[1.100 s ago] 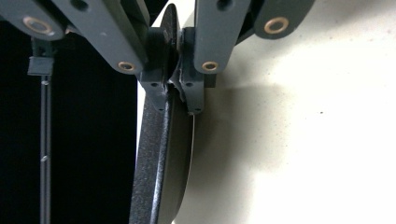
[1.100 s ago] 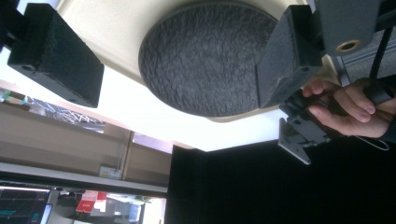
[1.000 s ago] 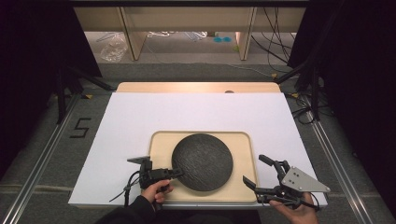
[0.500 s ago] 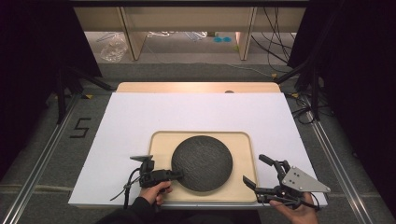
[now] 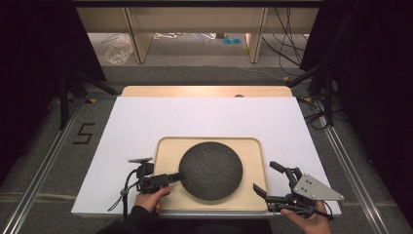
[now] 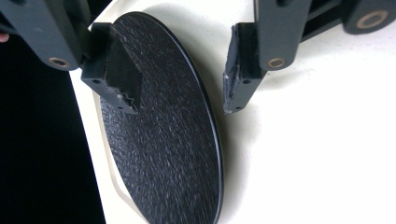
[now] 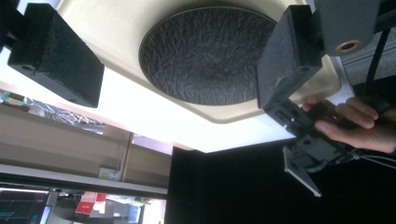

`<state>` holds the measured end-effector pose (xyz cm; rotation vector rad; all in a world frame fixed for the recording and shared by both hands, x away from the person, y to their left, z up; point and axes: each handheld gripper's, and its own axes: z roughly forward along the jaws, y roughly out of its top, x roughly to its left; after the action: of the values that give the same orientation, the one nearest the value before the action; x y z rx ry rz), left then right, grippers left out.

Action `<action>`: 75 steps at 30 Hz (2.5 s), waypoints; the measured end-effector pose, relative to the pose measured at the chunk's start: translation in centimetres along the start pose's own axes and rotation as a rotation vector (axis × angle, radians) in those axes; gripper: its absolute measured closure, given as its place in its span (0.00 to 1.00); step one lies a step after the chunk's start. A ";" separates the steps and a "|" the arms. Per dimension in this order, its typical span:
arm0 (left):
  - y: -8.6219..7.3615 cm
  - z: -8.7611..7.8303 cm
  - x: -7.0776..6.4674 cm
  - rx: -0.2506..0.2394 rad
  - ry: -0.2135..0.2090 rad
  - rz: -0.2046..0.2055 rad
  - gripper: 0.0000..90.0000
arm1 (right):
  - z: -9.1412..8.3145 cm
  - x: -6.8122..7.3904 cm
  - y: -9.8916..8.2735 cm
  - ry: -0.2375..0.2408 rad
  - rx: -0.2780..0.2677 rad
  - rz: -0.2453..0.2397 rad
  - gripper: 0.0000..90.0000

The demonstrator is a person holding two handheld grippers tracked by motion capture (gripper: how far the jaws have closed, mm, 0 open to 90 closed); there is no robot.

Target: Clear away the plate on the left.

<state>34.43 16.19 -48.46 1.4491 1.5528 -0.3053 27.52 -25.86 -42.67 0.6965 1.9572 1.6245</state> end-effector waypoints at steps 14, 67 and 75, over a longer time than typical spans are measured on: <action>0.3 -1.6 -3.2 -0.113 0.095 0.383 0.41 | 0.0 0.0 0.0 0.000 0.002 0.007 0.19; -1.8 -8.1 -4.9 -0.416 -0.067 0.820 0.06 | 0.1 0.0 0.0 0.002 0.006 0.005 0.19; -2.6 -8.4 -5.2 -0.398 -0.068 0.862 0.05 | 0.1 0.0 0.0 0.002 0.010 0.010 0.19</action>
<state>27.48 18.30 -41.26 1.6056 0.7556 0.4375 27.54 -25.79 -42.64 0.7097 1.9672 1.6224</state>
